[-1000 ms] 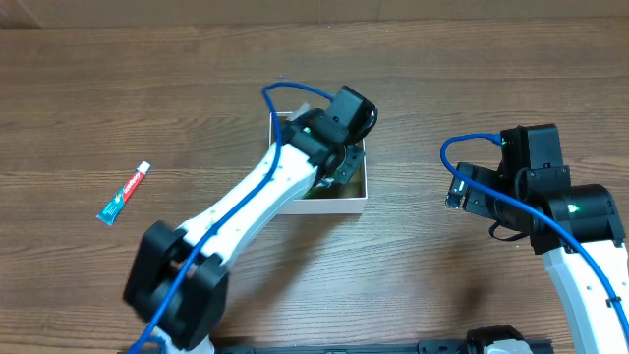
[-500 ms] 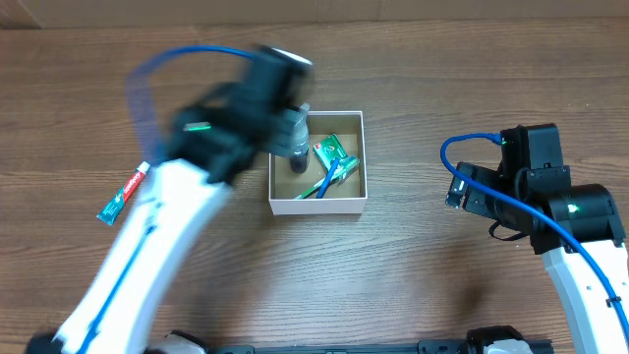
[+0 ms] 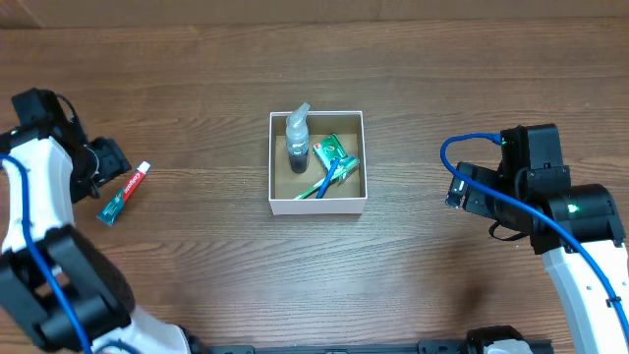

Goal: Pack container
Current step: 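Grasp the Colgate toothpaste tube with the left gripper, then carry the toothpaste tube into the white box and release it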

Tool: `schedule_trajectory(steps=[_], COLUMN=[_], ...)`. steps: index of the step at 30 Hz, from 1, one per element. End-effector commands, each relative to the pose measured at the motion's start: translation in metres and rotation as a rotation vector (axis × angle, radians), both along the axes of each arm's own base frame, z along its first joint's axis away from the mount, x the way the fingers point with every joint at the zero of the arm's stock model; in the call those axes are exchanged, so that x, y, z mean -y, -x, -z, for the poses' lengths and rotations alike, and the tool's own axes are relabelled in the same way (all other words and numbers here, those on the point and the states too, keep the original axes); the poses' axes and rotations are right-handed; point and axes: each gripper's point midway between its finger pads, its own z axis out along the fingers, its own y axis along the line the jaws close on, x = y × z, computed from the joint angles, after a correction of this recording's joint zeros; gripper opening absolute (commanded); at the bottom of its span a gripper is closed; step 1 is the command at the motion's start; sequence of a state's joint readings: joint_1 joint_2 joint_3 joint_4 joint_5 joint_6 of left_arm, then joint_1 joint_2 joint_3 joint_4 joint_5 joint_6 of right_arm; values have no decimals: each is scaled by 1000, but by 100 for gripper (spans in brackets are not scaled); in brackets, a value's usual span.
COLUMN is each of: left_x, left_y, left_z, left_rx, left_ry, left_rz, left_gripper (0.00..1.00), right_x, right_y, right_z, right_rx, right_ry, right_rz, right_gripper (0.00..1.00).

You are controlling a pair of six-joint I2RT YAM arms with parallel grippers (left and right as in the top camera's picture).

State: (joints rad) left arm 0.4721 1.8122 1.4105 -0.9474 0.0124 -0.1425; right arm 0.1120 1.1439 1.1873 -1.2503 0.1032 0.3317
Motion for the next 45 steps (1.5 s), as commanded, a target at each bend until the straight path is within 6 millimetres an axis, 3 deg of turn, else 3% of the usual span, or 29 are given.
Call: schedule_trajectory(steps=[1,8,19,20,26,28,32,36,39,42,45], left_x=[14,27,31,31,33,33,34,35,35,44,84], left_y=[-7,-29,-9,-7,-4,-2,-1,0,-7,-28,-53], left_z=[36,70,114,115,115,115,115,114,99,57,-27], left_rx=[-53,-63,-190,-193,-207,-212,-219,-221,-188,-80,126], left_ry=[67,48,96,99,109,112,117,121,119,110,59], left_rz=[80,289,291,291,276,276,274,250,233,264,376], left_gripper=[73,77,74,72,36,33,17,9,4,4,4], right_x=[1,1,1,1,1,0,1,0,1,1,0], right_y=[-1,-1,-2,-2,-2,-2,-2,-2,-2,-2,-2], right_z=[-2,-2,-2,-2,-2,-2,-2,-2,-2,-2,-2], right_rx=[8,8,11,11,11,11,11,11,12,12,12], right_ry=[2,2,2,2,2,1,2,1,1,1,1], right_rz=[-4,-4,-4,-4,-4,-4,-4,-4,-4,-4,-4], right_gripper=[100,100,100,100,100,100,100,100,100,100,100])
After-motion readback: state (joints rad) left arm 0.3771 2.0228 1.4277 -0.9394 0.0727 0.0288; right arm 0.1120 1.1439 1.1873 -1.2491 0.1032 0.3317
